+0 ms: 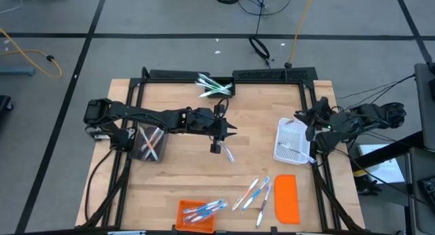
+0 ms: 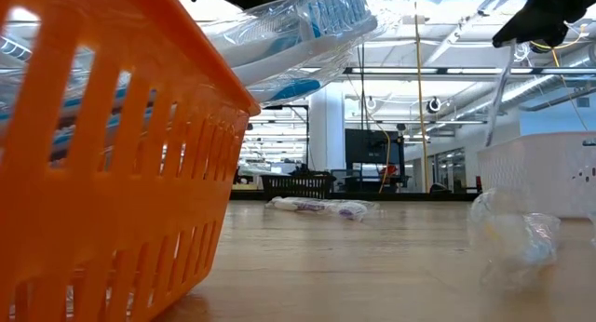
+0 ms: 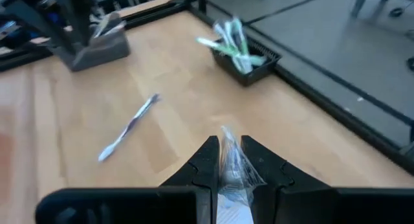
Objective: Pick & Place Toothbrushes
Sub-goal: Put the purple toothbrush into the white bin
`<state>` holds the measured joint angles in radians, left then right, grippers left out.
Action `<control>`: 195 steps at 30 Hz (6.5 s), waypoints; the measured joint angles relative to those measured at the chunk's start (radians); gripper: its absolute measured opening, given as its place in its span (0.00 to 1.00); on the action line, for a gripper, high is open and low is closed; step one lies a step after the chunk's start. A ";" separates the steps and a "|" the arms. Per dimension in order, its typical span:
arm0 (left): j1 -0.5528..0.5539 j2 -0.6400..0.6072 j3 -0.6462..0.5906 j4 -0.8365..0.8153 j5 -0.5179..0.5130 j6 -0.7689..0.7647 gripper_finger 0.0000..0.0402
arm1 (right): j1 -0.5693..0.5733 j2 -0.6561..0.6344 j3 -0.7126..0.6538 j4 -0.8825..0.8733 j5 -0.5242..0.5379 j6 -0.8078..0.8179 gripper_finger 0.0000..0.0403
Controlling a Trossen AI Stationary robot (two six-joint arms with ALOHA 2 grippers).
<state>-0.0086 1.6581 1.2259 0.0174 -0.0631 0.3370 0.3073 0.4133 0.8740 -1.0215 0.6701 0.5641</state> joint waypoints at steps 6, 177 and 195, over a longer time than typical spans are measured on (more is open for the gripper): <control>0.001 0.000 0.000 0.000 0.000 0.000 0.21 | 0.000 0.001 0.003 -0.018 -0.071 0.000 0.09; 0.047 0.374 0.002 -0.223 0.181 0.097 0.31 | 0.000 0.081 -0.249 0.427 -0.099 -0.211 0.39; 0.066 0.303 -0.003 -0.204 0.200 -0.005 0.04 | 0.000 0.082 -0.249 0.427 -0.099 -0.213 0.39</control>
<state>0.0578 1.9611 1.2224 -0.1871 0.1371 0.3323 0.3077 0.4953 0.6250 -0.5941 0.5709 0.3511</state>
